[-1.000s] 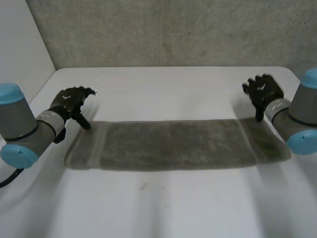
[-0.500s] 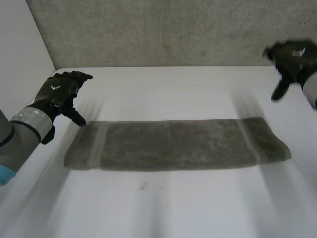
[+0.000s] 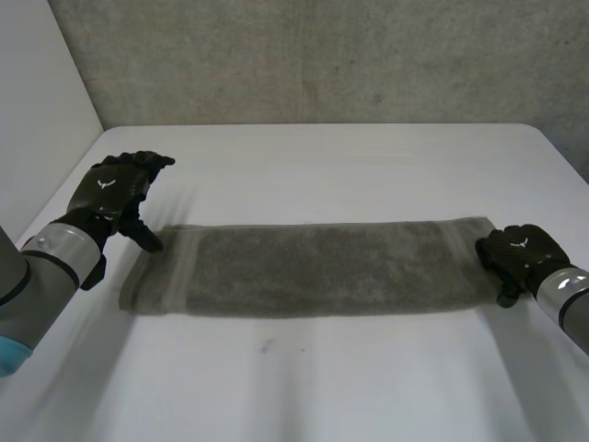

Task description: Fold the towel.

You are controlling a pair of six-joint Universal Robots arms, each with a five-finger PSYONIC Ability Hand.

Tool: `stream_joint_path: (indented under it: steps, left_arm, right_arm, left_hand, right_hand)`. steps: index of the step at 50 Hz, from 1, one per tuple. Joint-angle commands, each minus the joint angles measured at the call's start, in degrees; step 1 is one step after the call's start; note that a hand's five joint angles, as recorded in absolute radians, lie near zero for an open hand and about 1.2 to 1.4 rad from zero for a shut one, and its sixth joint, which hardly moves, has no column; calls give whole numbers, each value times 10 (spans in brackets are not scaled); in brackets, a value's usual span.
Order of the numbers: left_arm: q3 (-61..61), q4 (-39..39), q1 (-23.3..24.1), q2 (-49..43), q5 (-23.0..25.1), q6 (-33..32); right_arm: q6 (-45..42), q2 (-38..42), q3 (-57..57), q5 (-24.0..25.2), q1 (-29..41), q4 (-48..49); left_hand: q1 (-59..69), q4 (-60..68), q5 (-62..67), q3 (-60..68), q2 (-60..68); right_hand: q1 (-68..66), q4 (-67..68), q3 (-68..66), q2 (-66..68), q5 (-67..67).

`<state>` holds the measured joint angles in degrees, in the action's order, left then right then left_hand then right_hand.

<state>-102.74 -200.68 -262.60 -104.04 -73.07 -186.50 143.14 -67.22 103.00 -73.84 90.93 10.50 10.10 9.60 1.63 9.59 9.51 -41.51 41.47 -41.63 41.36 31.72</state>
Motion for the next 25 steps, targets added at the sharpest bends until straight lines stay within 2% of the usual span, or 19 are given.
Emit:
stream_joint_path:
  steps: [1, 2, 6, 8, 9, 11, 12, 14, 17, 20, 22, 23, 25]
  left_arm:
    - [-4, -1, 0, 0, 0, 0]
    - [-4, -1, 0, 0, 0, 0]
    - [-10, -1, 1, 1, 0, 0]
    - [-10, -1, 1, 1, 0, 0]
    - [-11, -1, 2, 2, 0, 0]
    - [-11, -1, 2, 2, -1, 0]
    - [-11, -1, 3, 2, -1, 0]
    - [-11, -1, 4, 3, -1, 0]
    - [-11, -1, 6, 5, -1, 0]
    - [-11, -1, 7, 5, -1, 0]
    - [-11, -2, 7, 5, -1, 0]
    - [-11, -1, 7, 5, -1, 0]
    - [-11, -1, 7, 4, -1, 0]
  right_arm:
    - [-34, 68, -13, 0, -29, 37]
    - [-41, 76, -24, -8, -42, 38]
    - [-59, 74, -41, -22, -75, 30]
    - [-80, 49, -53, -51, -119, 24]
    - [-80, 49, -53, -51, -119, 24]
    - [-95, 22, -70, -64, -175, 26]
    - [-95, 22, -70, -64, -175, 26]
    - [-123, 17, -93, -64, -220, 17]
    - [-139, 17, -100, -59, -223, 15]
    - [-149, 13, -106, -33, -200, 14]
    - [-119, -9, -111, -6, -116, 21]
    - [-118, -9, -111, -6, -116, 21]
    - [-69, -43, -116, 7, -18, 31]
  left_hand:
    - [-1, 4, -16, 4, 5]
    - [-1, 4, -16, 4, 5]
    - [-1, 4, -16, 4, 5]
    - [-1, 4, -16, 4, 5]
    - [-1, 4, -16, 4, 5]
    - [-1, 4, -16, 4, 5]
    - [-1, 4, -16, 4, 5]
    - [-1, 4, -16, 4, 5]
    - [-1, 4, -16, 4, 5]
    - [-1, 4, -16, 4, 5]
    - [-1, 4, -16, 4, 5]
    - [-1, 4, -16, 4, 5]
    - [-1, 4, -16, 4, 5]
  right_hand:
    - [-241, 241, -240, 242, 239]
    - [-383, 384, -382, 385, 381]
    - [-385, 385, -384, 386, 383]
    - [-385, 385, -384, 386, 383]
    - [-385, 385, -384, 386, 383]
    - [-385, 385, -384, 386, 383]
    - [-385, 385, -384, 386, 383]
    - [-385, 385, -384, 386, 383]
    - [-385, 385, -384, 386, 383]
    - [-385, 385, -384, 386, 383]
    - [-385, 385, -384, 386, 383]
    - [-385, 385, -384, 386, 383]
    - [-385, 385, -384, 386, 383]
